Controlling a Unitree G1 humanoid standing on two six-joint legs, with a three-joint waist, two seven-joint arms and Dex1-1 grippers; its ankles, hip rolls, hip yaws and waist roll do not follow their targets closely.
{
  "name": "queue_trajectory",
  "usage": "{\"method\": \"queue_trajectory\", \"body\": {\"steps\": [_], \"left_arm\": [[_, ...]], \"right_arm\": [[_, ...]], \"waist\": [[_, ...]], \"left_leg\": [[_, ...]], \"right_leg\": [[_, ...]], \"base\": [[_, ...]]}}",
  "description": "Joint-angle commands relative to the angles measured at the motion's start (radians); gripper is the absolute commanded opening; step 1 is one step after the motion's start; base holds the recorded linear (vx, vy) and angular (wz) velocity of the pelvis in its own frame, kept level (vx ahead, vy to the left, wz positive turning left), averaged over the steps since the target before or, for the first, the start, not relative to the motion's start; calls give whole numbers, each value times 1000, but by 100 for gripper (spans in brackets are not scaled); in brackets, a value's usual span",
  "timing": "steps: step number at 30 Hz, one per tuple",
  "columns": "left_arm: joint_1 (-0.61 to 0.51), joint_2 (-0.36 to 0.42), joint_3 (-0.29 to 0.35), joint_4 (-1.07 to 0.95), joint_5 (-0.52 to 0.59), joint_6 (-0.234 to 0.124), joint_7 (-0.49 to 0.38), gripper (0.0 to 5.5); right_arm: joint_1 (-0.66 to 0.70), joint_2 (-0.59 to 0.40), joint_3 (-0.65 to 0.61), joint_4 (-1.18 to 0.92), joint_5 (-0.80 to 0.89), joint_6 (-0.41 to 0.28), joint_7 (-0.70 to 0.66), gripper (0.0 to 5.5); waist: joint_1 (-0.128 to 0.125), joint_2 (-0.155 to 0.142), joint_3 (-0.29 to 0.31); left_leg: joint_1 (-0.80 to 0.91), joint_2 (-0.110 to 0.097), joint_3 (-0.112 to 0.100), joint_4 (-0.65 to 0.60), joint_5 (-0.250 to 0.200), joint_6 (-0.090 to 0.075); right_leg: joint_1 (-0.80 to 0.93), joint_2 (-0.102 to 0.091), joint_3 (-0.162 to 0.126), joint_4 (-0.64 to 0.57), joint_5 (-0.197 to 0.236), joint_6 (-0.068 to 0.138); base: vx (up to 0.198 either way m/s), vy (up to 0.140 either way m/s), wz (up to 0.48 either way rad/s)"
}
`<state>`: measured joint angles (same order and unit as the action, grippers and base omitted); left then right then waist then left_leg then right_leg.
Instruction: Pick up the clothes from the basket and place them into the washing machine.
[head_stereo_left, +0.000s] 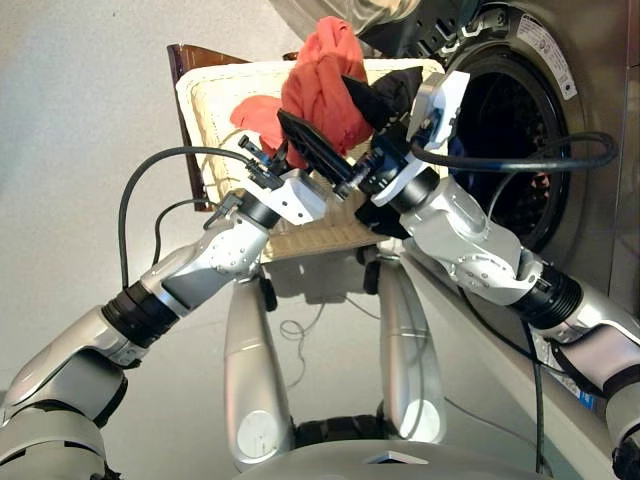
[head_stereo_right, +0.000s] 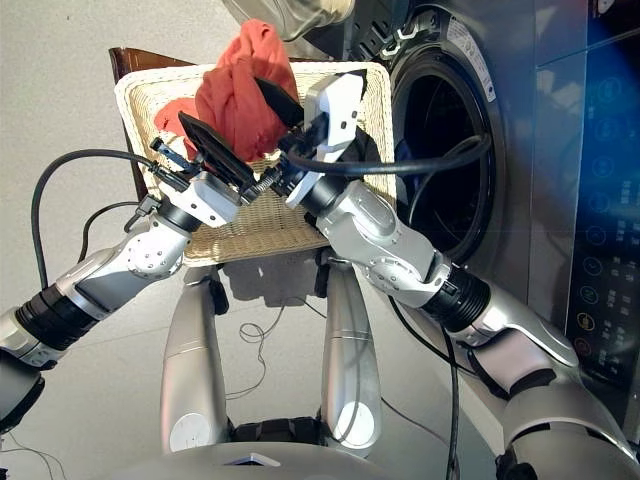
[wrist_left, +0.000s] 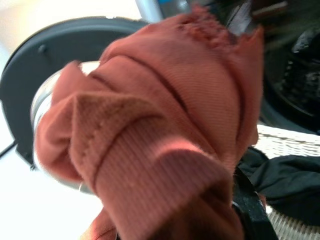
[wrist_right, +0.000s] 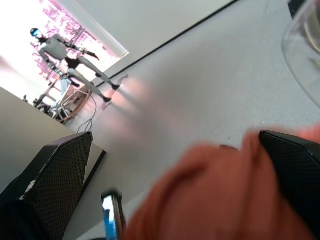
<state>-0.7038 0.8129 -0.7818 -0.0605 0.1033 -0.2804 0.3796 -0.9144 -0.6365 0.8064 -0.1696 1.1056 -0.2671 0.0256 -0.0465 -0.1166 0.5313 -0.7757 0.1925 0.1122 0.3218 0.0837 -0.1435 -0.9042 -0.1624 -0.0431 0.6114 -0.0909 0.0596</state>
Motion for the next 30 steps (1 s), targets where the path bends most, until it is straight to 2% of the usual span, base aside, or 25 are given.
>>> {"method": "queue_trajectory", "body": {"steps": [1,4,10,11,12,13,14,15,16,17,18,19,30], "left_arm": [[-86,-38,-10,-229,83,-91,16,0],[-96,-45,-15,-242,92,-85,35,0],[-106,-57,-26,-230,109,-66,67,0],[-105,-62,-22,-232,111,-65,72,0],[-102,-61,-18,-238,114,-66,79,0],[-102,-60,-18,-240,119,-63,83,0],[-102,-60,-16,-240,127,-61,92,0],[-103,-59,-16,-240,132,-57,97,0],[-103,-58,-16,-239,138,-55,103,0],[-102,-57,-16,-236,145,-53,109,0],[-102,-55,-17,-237,148,-55,112,0],[-103,-51,-18,-237,152,-53,115,0],[-115,-11,-22,-255,167,-35,139,0]], "right_arm": [[-90,32,48,-56,-41,-14,15,550],[-80,35,36,-35,-87,-26,-19,550],[-53,19,-11,-47,-299,-17,-141,550],[-47,22,-16,-50,-323,-16,-149,276],[-37,22,-29,-58,-361,-16,-162,112],[-24,24,-39,-63,-388,-15,-179,0],[-16,24,-52,-65,-420,-14,-193,0],[-11,23,-54,-65,-432,-8,-198,32],[-6,23,-55,-62,-435,-5,-203,201],[-5,20,-55,-59,-445,1,-206,272],[-6,14,-51,-57,-451,7,-208,429],[-6,3,-48,-55,-455,13,-211,550],[-24,-83,-35,-78,-487,33,-240,550]], "waist": [[-5,44,-11],[-4,45,-11],[-11,46,-11],[-11,46,-11],[-12,46,-11],[-13,45,-11],[-13,44,-11],[-12,44,-11],[-12,43,-11],[-12,43,-11],[-12,41,-11],[-13,39,-11],[-17,25,-11]], "left_leg": [[-43,22,18,106,-59,-33],[-51,20,17,109,-58,-33],[-66,17,15,121,-62,-30],[-68,16,14,123,-62,-30],[-69,16,14,123,-63,-29],[-69,15,13,123,-63,-28],[-70,14,12,124,-64,-27],[-71,14,12,124,-64,-27],[-71,13,11,125,-64,-27],[-72,13,11,127,-65,-26],[-73,13,10,127,-64,-27],[-74,13,10,127,-64,-27],[-77,8,2,126,-64,-23]], "right_leg": [[12,-22,34,-157,117,119],[4,-25,33,-154,117,117],[-7,-28,32,-145,115,115],[-8,-29,33,-144,115,115],[-8,-29,33,-145,115,115],[-8,-29,33,-144,114,115],[-8,-28,34,-145,113,115],[-8,-29,33,-144,113,115],[-7,-29,33,-144,114,115],[-8,-29,32,-142,113,115],[-8,-29,32,-143,113,115],[-8,-29,31,-144,113,114],[-5,-29,28,-147,115,112]], "base": [[0,0,0],[0,0,0],[0,0,0],[0,0,0],[0,0,0],[0,0,0],[0,0,0],[0,0,0],[0,0,0],[0,0,0],[0,0,0],[0,0,0],[0,0,0]]}}
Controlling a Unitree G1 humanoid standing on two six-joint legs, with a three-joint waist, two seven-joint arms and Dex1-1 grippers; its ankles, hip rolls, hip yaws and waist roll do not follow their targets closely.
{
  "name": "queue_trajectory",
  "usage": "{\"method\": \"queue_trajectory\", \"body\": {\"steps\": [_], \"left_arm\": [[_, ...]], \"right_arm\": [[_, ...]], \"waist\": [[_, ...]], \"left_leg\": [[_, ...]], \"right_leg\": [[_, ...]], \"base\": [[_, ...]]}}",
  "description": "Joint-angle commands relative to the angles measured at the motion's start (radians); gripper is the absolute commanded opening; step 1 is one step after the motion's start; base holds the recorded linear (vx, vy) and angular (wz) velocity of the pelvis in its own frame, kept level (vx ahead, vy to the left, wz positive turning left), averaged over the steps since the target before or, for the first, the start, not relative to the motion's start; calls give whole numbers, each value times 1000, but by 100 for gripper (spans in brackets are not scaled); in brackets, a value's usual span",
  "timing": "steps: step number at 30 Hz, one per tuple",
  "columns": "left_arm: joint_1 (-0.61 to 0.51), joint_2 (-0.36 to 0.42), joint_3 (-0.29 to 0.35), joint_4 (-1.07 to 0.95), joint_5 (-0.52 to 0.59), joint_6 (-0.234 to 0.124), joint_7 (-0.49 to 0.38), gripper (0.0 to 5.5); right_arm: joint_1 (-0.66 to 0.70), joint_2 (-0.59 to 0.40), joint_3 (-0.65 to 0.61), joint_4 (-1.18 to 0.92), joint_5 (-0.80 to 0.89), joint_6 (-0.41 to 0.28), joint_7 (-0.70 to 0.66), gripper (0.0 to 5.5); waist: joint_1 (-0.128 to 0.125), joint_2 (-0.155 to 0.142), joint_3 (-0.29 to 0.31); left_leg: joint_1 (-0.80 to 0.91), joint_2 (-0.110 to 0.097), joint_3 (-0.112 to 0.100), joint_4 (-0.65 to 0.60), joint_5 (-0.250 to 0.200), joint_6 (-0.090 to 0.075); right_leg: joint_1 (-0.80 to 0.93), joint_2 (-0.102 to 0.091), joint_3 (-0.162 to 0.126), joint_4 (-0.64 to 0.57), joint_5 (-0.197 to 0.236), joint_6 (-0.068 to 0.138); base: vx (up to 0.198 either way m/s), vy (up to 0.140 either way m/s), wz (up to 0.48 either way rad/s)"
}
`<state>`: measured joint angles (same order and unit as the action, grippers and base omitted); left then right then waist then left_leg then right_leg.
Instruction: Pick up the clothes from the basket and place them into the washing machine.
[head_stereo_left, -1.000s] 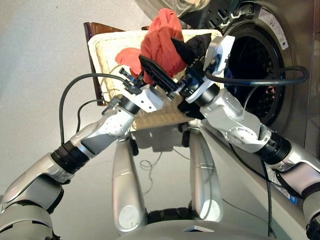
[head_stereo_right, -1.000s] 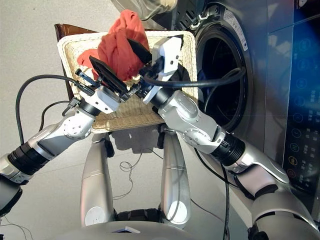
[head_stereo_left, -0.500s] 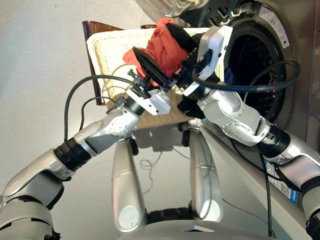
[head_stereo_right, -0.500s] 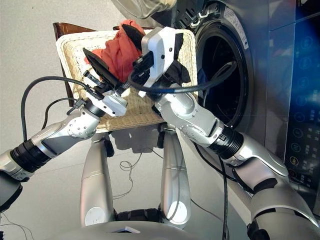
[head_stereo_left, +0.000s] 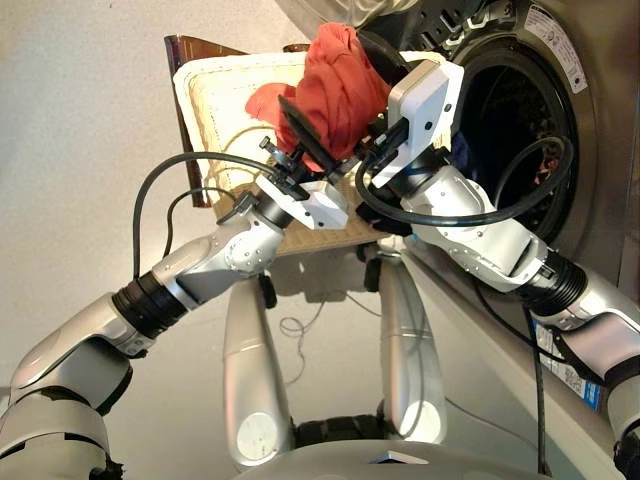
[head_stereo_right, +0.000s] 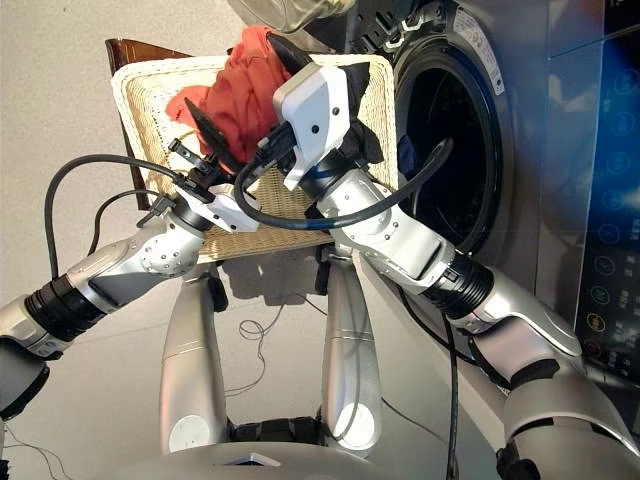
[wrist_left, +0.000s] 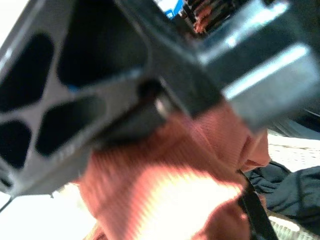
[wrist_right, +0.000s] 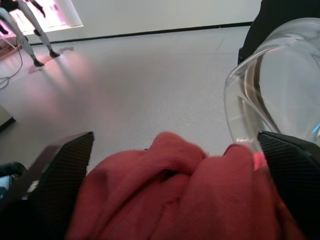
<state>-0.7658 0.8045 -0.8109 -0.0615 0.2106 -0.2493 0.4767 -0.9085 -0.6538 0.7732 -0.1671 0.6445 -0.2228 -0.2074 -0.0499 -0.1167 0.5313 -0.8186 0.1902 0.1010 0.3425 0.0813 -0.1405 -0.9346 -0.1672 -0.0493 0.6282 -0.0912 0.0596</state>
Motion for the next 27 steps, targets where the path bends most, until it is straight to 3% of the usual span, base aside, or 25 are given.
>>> {"method": "queue_trajectory", "body": {"steps": [1,11,26,27], "left_arm": [[-54,0,7,-256,59,-68,44,0],[-64,9,11,-257,82,-50,67,0],[-115,23,-18,-279,80,-42,82,0],[-121,22,-22,-280,75,-43,81,0]], "right_arm": [[-41,-75,5,-79,-33,-8,-10,550],[-51,-118,15,-73,-35,11,-17,550],[-180,-180,160,-40,80,21,25,550],[-185,-181,169,-36,95,22,31,483]], "waist": [[-13,24,-11],[-15,21,-11],[-6,24,-11],[-5,26,-11]], "left_leg": [[-35,10,12,106,-63,-24],[-37,5,10,108,-66,-19],[-41,-3,6,109,-63,-17],[-40,-3,6,107,-63,-17]], "right_leg": [[25,-24,35,-164,115,112],[22,-25,40,-163,116,111],[19,-27,40,-162,121,111],[20,-28,40,-162,120,111]], "base": [[0,0,0],[0,0,0],[0,0,0],[0,0,0]]}}
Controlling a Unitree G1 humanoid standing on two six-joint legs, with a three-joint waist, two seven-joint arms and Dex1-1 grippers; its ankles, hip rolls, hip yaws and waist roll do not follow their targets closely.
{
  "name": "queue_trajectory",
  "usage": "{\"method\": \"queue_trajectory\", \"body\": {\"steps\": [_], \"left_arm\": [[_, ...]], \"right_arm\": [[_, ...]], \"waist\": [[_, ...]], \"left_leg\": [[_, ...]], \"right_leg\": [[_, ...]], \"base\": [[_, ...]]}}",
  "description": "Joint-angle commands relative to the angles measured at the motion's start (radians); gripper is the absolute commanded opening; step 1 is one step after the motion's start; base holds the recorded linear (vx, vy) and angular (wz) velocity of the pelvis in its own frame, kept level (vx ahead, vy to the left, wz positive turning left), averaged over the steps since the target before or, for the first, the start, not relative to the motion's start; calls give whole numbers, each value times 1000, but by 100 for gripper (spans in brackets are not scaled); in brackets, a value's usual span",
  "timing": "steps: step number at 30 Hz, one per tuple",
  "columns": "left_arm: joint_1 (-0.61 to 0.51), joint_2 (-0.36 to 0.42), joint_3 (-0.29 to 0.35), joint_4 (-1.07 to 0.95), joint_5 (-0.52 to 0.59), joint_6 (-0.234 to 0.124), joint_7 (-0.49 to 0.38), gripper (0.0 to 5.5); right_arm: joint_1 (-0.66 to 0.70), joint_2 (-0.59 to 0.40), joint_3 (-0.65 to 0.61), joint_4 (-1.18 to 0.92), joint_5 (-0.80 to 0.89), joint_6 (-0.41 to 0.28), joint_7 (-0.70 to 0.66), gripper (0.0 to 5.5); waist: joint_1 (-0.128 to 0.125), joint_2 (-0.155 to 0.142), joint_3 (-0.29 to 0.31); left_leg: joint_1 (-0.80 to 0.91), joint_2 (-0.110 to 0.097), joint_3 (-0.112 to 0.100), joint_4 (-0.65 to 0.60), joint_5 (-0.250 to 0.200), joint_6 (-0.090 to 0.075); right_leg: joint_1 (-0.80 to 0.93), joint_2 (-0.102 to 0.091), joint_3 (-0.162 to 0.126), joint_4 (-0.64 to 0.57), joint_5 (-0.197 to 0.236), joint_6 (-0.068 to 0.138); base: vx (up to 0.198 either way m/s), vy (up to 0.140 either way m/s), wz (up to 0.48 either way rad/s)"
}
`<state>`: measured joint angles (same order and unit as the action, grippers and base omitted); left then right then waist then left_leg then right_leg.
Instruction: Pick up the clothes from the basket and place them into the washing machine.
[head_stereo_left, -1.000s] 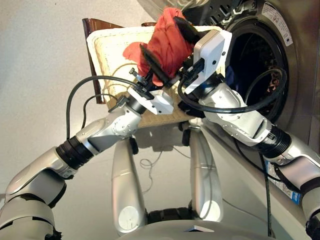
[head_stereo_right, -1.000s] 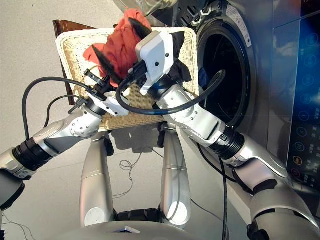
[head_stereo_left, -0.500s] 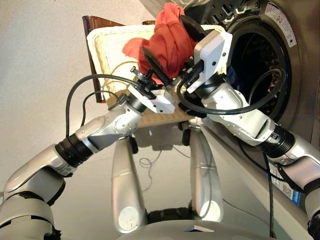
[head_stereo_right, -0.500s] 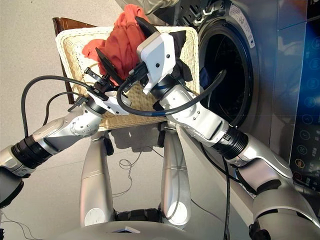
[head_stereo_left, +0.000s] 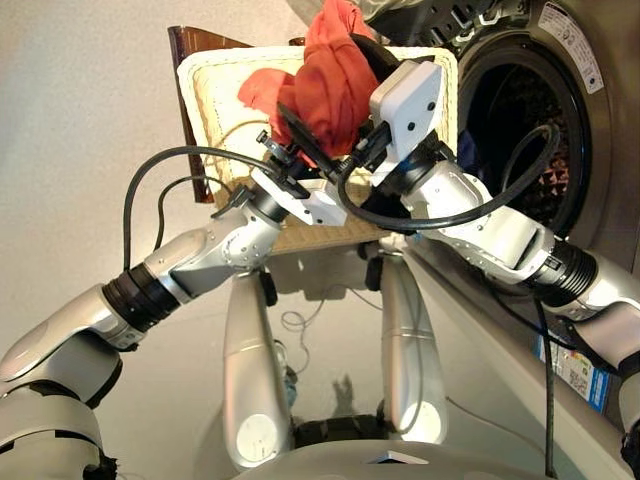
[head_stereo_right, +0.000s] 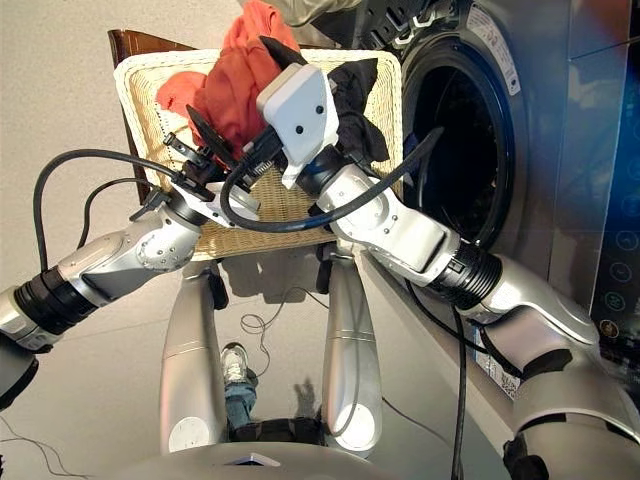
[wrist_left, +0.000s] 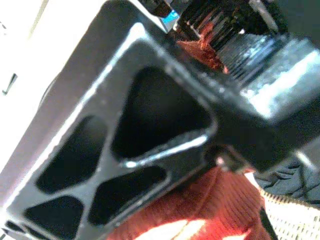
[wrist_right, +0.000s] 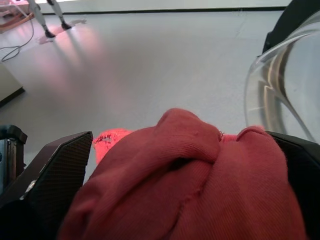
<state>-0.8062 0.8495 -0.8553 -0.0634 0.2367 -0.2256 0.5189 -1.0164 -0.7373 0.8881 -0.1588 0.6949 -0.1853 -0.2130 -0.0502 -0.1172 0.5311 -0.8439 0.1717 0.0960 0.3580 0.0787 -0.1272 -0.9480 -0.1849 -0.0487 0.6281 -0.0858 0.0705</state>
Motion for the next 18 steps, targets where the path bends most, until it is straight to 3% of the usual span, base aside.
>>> {"method": "queue_trajectory", "body": {"steps": [1,2,13,18], "left_arm": [[-82,-24,23,-278,48,-66,40,0],[-82,-24,23,-278,48,-66,40,0],[-75,-51,45,-268,46,-63,23,0],[-74,-49,65,-285,18,-84,6,0]], "right_arm": [[-77,-98,57,-42,47,-14,35,194],[-77,-98,57,-42,47,-15,35,0],[31,-76,2,-17,32,-13,39,0],[112,-23,-48,49,-2,4,56,0]], "waist": [[-5,27,-11],[-5,27,-11],[3,38,-11],[6,41,-11]], "left_leg": [[-15,16,11,92,-60,-30],[-15,16,11,93,-60,-30],[95,-3,6,52,-58,-21],[211,-17,8,11,-56,-16]], "right_leg": [[33,-11,39,-162,114,99],[33,-11,39,-161,113,99],[143,-20,32,-182,109,103],[265,-30,26,-219,117,110]], "base": [[0,0,0],[0,0,0],[5,2,0],[40,10,-13]]}}
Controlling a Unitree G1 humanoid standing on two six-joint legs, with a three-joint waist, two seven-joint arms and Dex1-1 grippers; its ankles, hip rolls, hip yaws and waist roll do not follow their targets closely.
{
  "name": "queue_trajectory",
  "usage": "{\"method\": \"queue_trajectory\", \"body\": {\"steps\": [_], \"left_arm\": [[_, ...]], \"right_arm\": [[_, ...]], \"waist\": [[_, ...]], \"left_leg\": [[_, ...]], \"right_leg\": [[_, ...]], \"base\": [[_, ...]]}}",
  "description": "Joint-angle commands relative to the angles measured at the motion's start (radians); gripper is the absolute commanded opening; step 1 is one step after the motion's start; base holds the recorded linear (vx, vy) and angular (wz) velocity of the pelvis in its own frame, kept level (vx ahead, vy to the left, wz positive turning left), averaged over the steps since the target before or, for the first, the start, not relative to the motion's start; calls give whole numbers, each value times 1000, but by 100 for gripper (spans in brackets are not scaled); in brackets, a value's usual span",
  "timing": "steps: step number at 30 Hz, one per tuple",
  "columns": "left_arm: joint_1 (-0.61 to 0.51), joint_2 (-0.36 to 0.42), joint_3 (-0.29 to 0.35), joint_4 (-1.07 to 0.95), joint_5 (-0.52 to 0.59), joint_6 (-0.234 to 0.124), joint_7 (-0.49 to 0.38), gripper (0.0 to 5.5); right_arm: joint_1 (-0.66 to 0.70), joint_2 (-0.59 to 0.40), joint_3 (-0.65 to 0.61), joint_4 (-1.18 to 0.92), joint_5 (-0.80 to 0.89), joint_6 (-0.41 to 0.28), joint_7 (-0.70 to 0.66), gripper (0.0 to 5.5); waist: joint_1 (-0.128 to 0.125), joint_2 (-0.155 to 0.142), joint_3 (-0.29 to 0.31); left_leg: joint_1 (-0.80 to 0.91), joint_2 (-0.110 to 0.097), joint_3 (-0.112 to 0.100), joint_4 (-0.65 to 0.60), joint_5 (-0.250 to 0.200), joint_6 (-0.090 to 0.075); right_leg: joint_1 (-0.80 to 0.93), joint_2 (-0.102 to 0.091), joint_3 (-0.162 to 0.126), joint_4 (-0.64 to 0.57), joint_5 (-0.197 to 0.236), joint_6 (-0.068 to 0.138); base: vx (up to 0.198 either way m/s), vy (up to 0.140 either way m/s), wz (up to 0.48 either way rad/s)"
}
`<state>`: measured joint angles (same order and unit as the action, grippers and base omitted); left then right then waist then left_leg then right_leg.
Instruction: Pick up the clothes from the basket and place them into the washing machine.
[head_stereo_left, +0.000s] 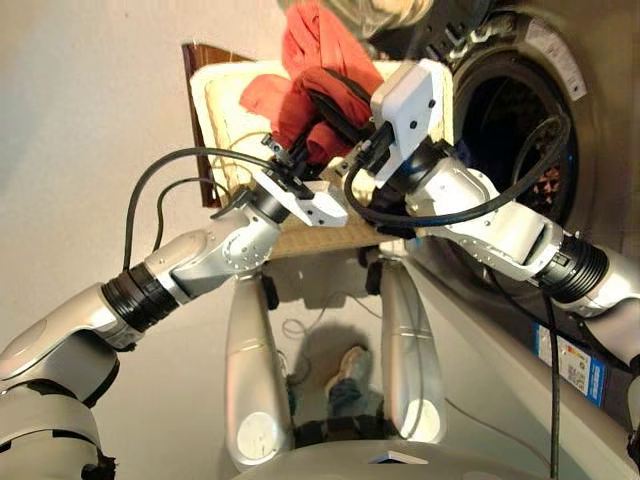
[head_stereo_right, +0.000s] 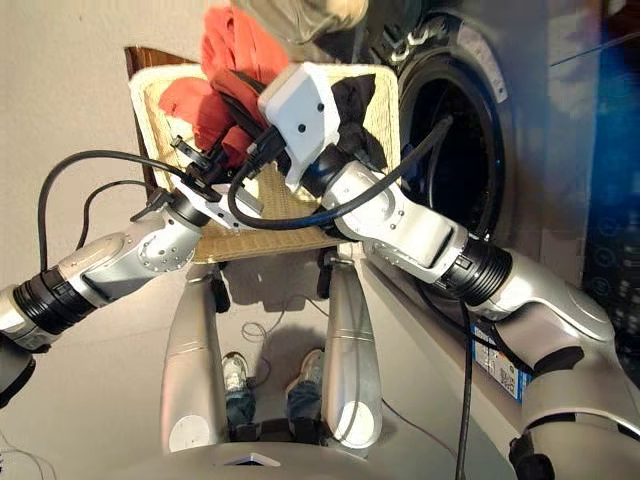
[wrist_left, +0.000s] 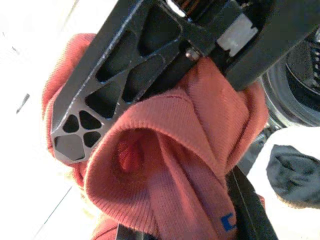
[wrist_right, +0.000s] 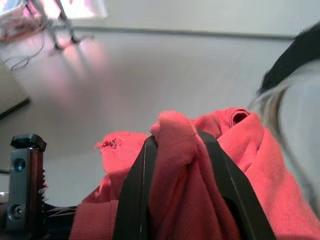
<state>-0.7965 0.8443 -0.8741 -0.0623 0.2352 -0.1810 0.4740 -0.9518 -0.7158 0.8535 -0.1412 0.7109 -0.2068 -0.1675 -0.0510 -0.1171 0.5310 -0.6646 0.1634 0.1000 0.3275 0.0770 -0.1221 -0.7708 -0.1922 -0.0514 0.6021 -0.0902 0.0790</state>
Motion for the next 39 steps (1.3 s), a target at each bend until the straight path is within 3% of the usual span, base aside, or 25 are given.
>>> {"method": "queue_trajectory", "body": {"steps": [1,8,12,14,16,23,27,33,39], "left_arm": [[-83,-44,86,-290,11,-133,48,0],[-90,-35,80,-273,-25,-141,23,0],[-45,-40,112,-265,-68,-146,20,0],[-25,-49,124,-261,-87,-148,20,550],[10,-72,157,-257,-113,-154,31,550],[49,-129,165,-228,-149,-167,60,550],[53,-191,175,-204,-177,-177,91,550],[46,-224,167,-188,-196,-184,101,550],[31,-254,161,-177,-233,-189,86,550]], "right_arm": [[66,-36,-25,41,-13,23,14,0],[170,11,-93,64,-22,24,32,0],[226,36,-144,67,-51,14,25,0],[243,44,-159,72,-61,10,19,0],[289,82,-207,103,-90,-13,-3,0],[384,231,-320,233,-126,-92,-121,0],[413,347,-394,353,-55,-148,-186,0],[411,419,-461,478,10,-195,-242,0],[377,524,-572,682,302,-253,-221,0]], "waist": [[7,41,-11],[8,40,-11],[7,45,-11],[7,46,-11],[9,51,-11],[10,63,-11],[11,74,-11],[12,84,-11],[16,94,-11]], "left_leg": [[51,-11,5,34,-53,-21],[145,-20,7,19,-62,-16],[167,-22,6,20,-66,-14],[171,-23,7,19,-66,-14],[171,-23,5,19,-64,-14],[165,-23,4,24,-63,-12],[157,-24,2,30,-62,-9],[149,-25,0,37,-66,-8],[136,-26,-2,50,-72,-10]], "right_leg": [[107,-24,26,-201,123,103],[210,-24,26,-230,116,107],[233,-24,29,-233,111,106],[237,-25,30,-234,110,106],[237,-25,29,-235,109,105],[236,-26,30,-238,109,104],[230,-30,32,-237,109,103],[225,-30,36,-232,106,102],[213,-30,39,-224,102,99]], "base": [[63,12,-38],[16,6,-6],[0,0,0],[0,0,0],[0,0,0],[0,0,0],[0,0,0],[0,0,0],[0,0,0]]}}
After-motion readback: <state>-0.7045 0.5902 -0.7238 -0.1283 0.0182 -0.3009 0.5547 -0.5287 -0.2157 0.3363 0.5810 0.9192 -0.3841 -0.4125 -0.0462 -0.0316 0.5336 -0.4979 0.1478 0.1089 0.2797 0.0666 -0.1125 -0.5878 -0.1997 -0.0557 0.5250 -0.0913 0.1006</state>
